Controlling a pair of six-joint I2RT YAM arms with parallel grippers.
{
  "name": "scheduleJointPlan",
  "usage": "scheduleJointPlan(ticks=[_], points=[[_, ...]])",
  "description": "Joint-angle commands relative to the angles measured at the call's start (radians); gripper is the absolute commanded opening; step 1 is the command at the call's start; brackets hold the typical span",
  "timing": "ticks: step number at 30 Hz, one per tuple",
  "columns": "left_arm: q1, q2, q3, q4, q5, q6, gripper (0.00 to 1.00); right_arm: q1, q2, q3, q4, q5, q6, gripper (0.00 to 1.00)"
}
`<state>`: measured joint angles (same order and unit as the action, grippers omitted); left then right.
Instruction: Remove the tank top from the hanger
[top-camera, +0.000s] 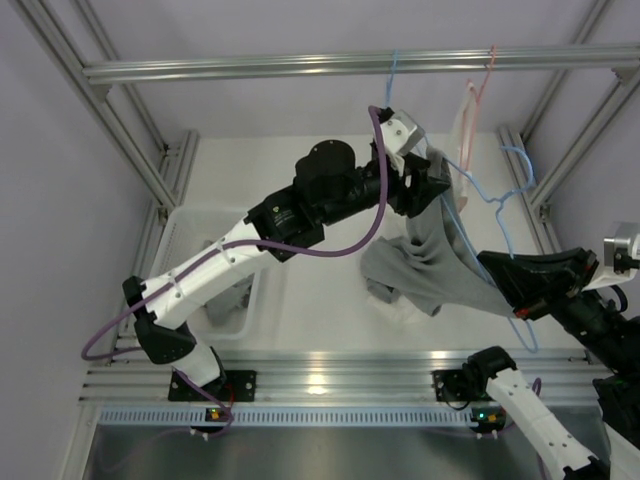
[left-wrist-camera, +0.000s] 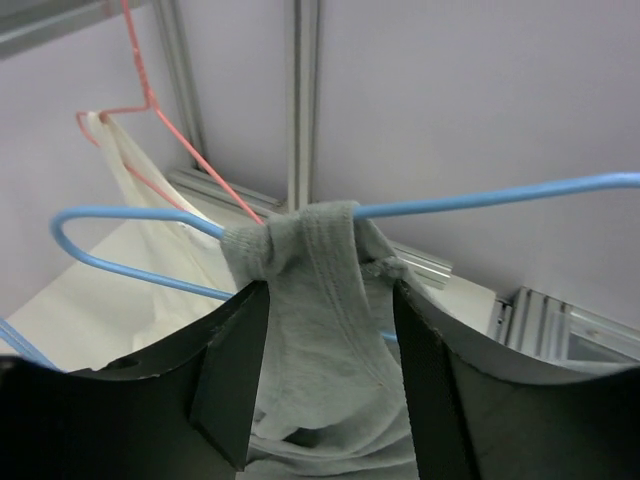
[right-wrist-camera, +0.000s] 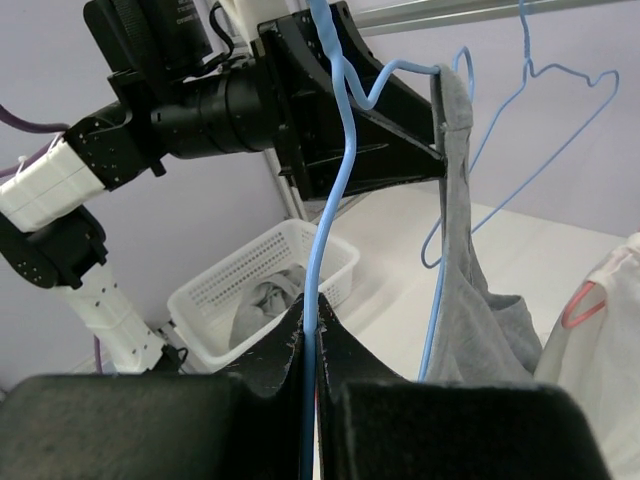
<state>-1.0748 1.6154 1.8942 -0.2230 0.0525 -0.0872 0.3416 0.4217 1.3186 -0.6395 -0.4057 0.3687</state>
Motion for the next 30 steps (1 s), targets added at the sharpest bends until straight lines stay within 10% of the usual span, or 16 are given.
scheduleJointPlan(ticks=[1, 6, 14, 30], points=[[-0.001, 0.006, 0.051, 0.077, -0.083, 0.049, 0.56, -0.016, 0.015, 0.050, 0.011, -0.047, 0.021, 0.00], [-0.001, 0.011, 0.048, 0.079, -0.106, 0.064, 0.49, -0.016, 0.020, 0.067, 0.012, -0.074, 0.029, 0.00], [-0.001, 0.020, 0.065, 0.083, -0.193, 0.043, 0.00, -0.018, 0.025, 0.048, 0.009, -0.070, 0.015, 0.00], [0.001, -0.019, 0.082, 0.103, -0.631, -0.005, 0.00, -0.016, 0.002, 0.034, -0.117, -0.094, -0.103, 0.00]])
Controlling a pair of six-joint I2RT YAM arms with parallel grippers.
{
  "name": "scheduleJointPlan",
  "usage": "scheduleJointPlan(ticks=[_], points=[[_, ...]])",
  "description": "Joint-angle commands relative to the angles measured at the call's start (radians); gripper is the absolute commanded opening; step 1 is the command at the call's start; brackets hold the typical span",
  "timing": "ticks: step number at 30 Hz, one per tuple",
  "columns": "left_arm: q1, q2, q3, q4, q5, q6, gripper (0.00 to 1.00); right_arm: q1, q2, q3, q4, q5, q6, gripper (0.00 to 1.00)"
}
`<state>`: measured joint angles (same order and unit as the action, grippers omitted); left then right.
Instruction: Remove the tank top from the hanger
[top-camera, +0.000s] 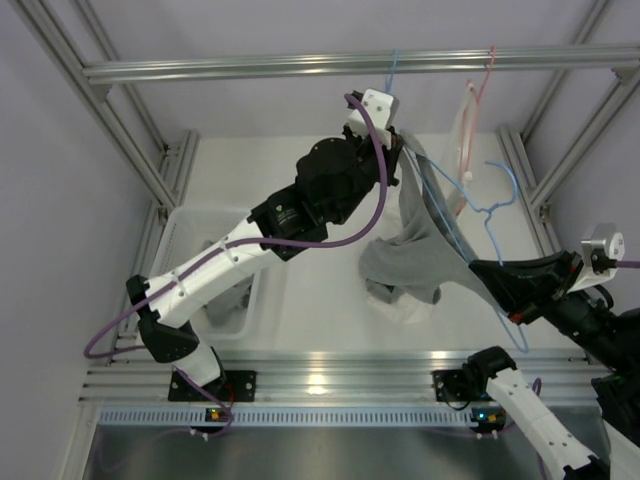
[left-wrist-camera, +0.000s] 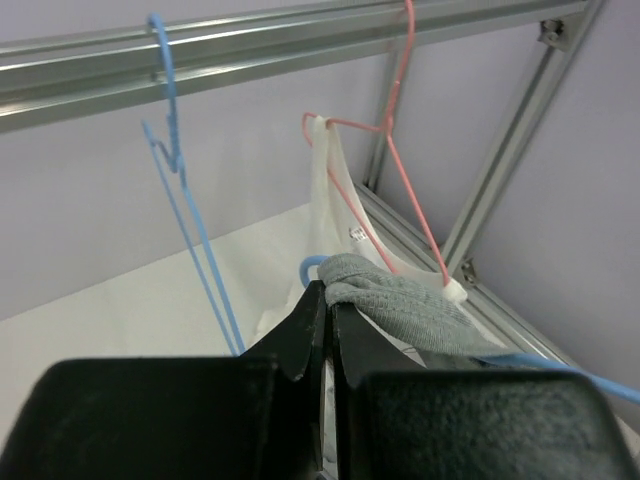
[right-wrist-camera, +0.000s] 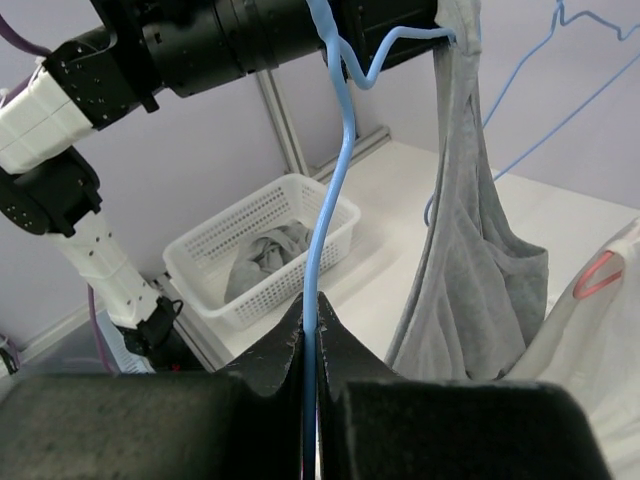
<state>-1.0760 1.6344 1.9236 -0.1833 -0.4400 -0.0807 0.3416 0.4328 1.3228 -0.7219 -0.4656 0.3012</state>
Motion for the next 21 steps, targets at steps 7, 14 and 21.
scheduleJointPlan(ticks=[7, 14, 21], points=[[0.004, -0.022, 0.090, 0.053, -0.201, -0.013, 0.00, -0.015, 0.009, 0.108, -0.181, -0.087, -0.111, 0.00], [0.005, -0.005, 0.138, 0.042, -0.168, -0.008, 0.00, -0.015, 0.017, 0.130, -0.277, -0.094, -0.178, 0.00], [0.004, -0.014, 0.062, 0.010, 0.055, -0.071, 0.00, -0.015, -0.049, 0.109, -0.130, -0.087, -0.131, 0.00]])
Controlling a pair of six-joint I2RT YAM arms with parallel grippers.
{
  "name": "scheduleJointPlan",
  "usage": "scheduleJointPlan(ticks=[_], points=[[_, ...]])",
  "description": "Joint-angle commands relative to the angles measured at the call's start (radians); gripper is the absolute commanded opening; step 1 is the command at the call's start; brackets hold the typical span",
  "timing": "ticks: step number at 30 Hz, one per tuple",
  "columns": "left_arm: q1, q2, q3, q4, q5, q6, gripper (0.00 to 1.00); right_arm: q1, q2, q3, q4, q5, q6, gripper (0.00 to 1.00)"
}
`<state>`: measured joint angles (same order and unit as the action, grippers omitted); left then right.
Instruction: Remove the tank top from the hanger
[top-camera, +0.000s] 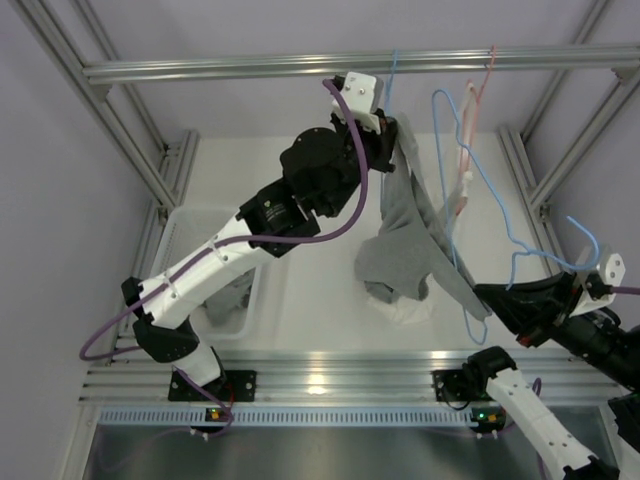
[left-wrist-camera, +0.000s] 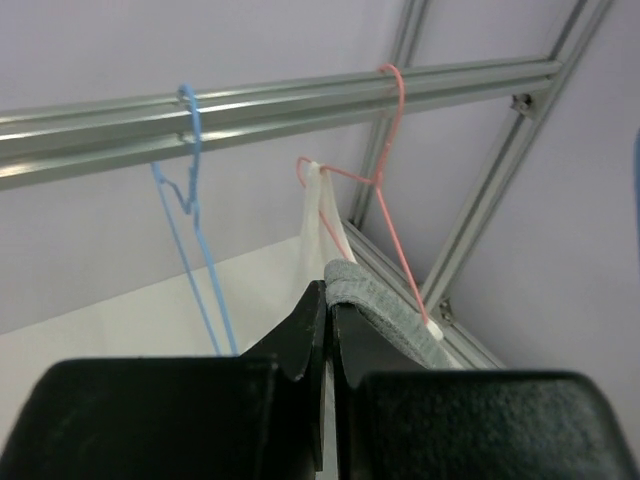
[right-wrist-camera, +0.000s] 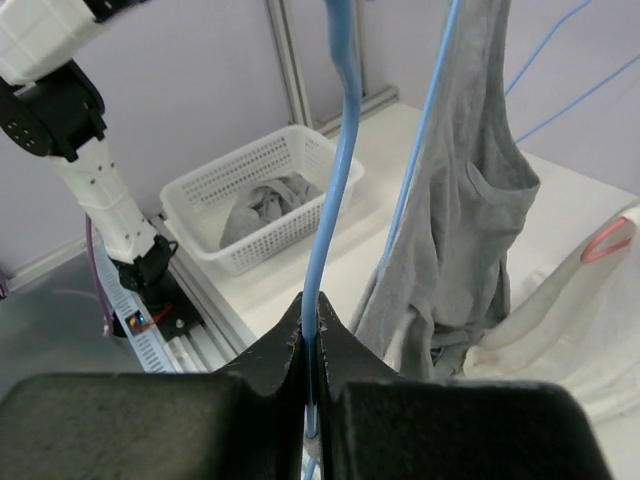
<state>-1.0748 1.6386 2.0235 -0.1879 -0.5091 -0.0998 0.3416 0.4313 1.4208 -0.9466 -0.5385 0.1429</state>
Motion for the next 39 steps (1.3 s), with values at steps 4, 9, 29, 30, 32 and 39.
scheduleJointPlan(ticks=[4, 9, 29, 30, 32, 39], points=[[-0.004, -0.083, -0.190, 0.022, 0.322, -0.133, 0.00, -0.018, -0.039, -0.046, 0.232, 0.069, 0.101, 0.00], [-0.020, -0.203, -0.360, 0.048, 0.609, -0.198, 0.00, -0.016, -0.028, -0.201, 0.454, 0.095, 0.147, 0.00], [-0.020, -0.490, -0.917, -0.315, 0.332, -0.258, 0.00, -0.015, 0.181, -0.154, 0.608, 0.244, 0.158, 0.00], [-0.020, -0.493, -0.934, -0.327, 0.293, -0.270, 0.00, -0.016, 0.196, -0.087, 0.477, 0.255, 0.158, 0.00], [-0.020, -0.476, -0.971, -0.364, 0.219, -0.316, 0.00, -0.015, 0.230, -0.045, 0.381, 0.255, 0.155, 0.00], [0.038, -0.442, -1.051, -0.461, -0.156, -0.569, 0.08, -0.015, 0.280, -0.025, 0.278, 0.091, 0.170, 0.00]])
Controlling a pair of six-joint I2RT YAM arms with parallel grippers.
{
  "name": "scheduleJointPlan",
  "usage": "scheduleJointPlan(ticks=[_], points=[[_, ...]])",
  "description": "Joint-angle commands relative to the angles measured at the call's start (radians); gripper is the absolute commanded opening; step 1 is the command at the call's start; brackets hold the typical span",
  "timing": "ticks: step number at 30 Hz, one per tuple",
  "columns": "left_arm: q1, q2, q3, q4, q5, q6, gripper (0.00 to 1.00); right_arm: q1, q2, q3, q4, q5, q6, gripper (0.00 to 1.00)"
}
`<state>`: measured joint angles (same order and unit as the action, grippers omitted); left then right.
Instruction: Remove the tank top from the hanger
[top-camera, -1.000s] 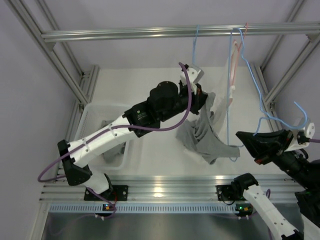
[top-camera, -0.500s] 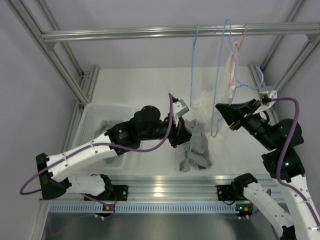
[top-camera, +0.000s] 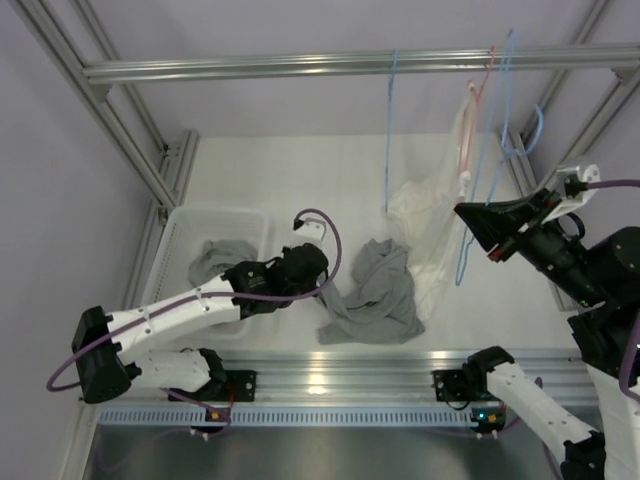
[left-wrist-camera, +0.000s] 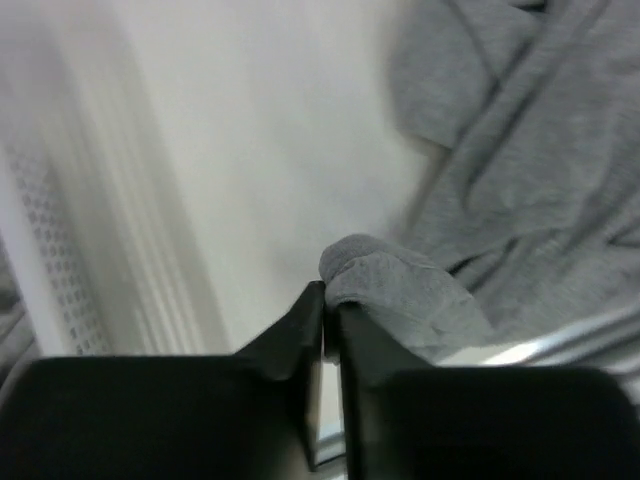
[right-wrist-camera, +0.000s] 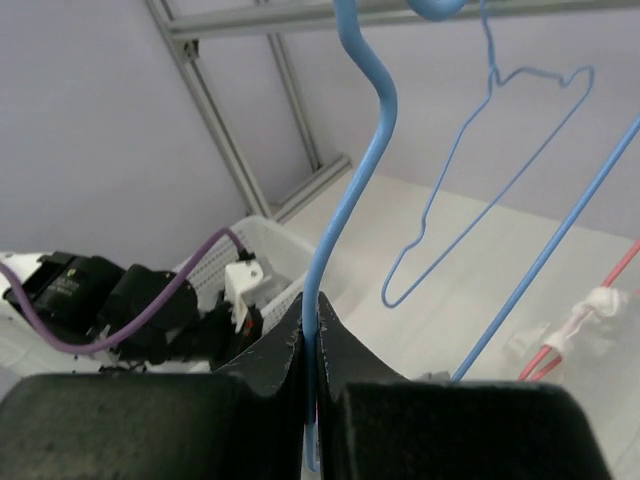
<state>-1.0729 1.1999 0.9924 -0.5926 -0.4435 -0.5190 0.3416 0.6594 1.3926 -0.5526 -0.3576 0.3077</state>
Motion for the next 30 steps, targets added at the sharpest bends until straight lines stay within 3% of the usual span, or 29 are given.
scheduleJointPlan(ticks=[1, 2, 3, 10, 17, 24, 30], points=[[0.050, -0.017, -0.029, -0.056, -0.228, -0.163, 0.25, -0.015, 0.051, 0.005, -0.118, -0.096, 0.008, 0.00], [0.069, -0.023, -0.043, -0.056, -0.236, -0.186, 0.54, -0.015, 0.049, 0.014, -0.121, -0.096, 0.011, 0.00], [0.074, -0.031, -0.046, -0.058, -0.253, -0.190, 0.98, -0.016, 0.048, 0.019, -0.122, -0.093, 0.011, 0.00], [0.076, -0.144, -0.057, -0.076, -0.281, -0.170, 0.99, -0.015, 0.029, 0.020, -0.129, -0.145, 0.082, 0.00], [0.076, -0.253, -0.028, -0.119, -0.250, -0.102, 0.99, -0.015, -0.029, -0.084, -0.118, -0.046, 0.157, 0.00], [0.074, -0.309, -0.029, -0.133, -0.235, -0.090, 0.99, -0.015, 0.092, -0.115, 0.074, 0.075, 0.202, 0.00], [0.074, -0.358, -0.050, -0.154, -0.235, -0.090, 0.99, -0.015, 0.222, 0.017, 0.103, 0.215, 0.208, 0.00]])
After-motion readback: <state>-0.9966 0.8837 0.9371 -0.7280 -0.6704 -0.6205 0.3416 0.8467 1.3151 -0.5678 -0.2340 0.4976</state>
